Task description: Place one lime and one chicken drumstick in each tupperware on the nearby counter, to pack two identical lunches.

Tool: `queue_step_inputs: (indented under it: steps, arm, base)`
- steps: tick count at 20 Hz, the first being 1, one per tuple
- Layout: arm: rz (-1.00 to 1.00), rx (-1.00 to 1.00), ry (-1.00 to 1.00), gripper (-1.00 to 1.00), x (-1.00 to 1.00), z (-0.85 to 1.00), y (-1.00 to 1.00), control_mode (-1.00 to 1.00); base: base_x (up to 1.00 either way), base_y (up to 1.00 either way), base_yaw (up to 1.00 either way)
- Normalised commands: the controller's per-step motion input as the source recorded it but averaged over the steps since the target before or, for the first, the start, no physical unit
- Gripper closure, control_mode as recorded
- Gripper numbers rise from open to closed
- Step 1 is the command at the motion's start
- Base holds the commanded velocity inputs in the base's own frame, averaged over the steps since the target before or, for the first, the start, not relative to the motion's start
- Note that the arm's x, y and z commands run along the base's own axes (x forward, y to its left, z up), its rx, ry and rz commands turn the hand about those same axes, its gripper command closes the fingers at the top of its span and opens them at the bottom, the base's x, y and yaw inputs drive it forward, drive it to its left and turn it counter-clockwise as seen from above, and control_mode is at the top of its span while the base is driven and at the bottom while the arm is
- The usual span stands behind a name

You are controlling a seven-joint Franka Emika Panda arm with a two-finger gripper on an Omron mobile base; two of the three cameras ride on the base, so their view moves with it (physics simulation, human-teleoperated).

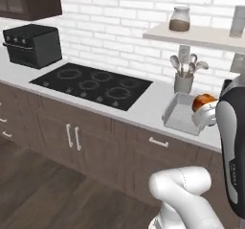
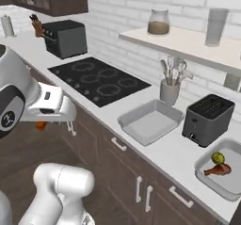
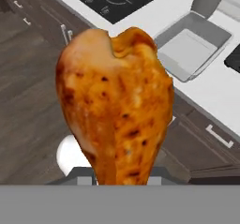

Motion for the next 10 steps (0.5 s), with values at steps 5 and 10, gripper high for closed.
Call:
queue_step_inputs:
  steps: [5,10]
  arm:
    - [0.00,0.00,0.00,1.00,0.00,0.00,0.00,1.00]
    - [0.00,0.00,0.00,1.00,0.00,0.00,0.00,1.00]
  base:
    - [0.72,-0.23,-0.61]
    - [0.54,-0.02,-0.63]
